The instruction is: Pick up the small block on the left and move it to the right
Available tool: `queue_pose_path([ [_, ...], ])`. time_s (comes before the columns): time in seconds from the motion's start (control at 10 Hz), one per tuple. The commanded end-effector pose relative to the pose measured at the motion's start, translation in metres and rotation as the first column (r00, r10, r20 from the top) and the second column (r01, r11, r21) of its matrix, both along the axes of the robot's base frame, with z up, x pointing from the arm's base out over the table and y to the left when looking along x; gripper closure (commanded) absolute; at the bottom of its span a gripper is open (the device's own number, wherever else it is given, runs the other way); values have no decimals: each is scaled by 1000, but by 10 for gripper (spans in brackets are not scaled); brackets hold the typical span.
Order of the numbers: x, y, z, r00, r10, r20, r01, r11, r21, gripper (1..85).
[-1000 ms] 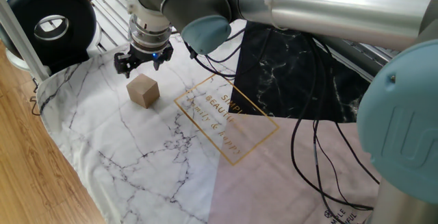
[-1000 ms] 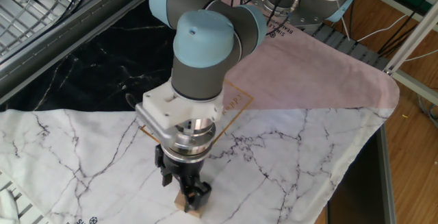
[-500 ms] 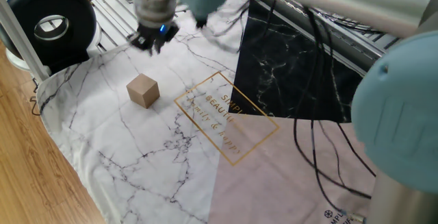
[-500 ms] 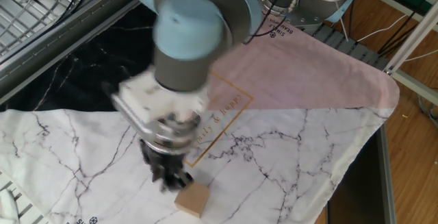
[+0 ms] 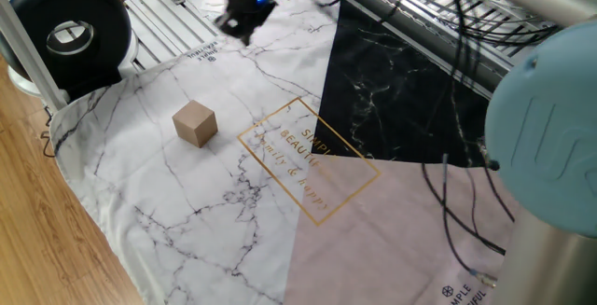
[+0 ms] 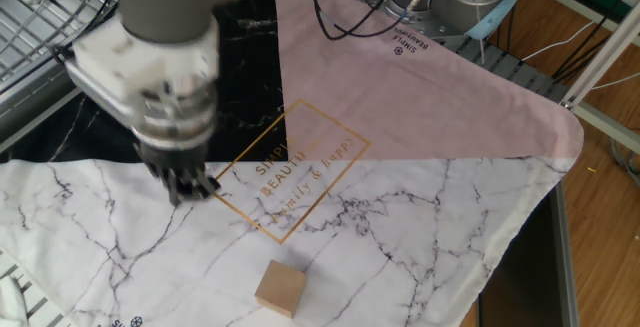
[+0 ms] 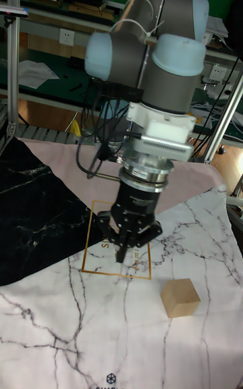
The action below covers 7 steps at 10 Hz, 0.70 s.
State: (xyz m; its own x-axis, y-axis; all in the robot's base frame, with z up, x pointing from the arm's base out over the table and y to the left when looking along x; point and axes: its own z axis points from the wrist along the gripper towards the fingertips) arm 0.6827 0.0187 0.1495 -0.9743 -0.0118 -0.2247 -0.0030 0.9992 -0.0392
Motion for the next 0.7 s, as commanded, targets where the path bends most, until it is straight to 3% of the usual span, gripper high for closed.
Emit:
queue_pose_path([
  [0.0,-24,-12,-1,997,22,-80,-19,999,44,847],
  [0.1,-24,-2,-3,996,31,-82,-25,997,74,847],
  [0.2,-24,0,-5,996,36,-79,-31,997,65,847],
  [0.3,-20,-6,-7,997,39,-64,-37,999,30,847],
  [0.6,-20,3,-12,998,27,-56,-24,999,46,847],
])
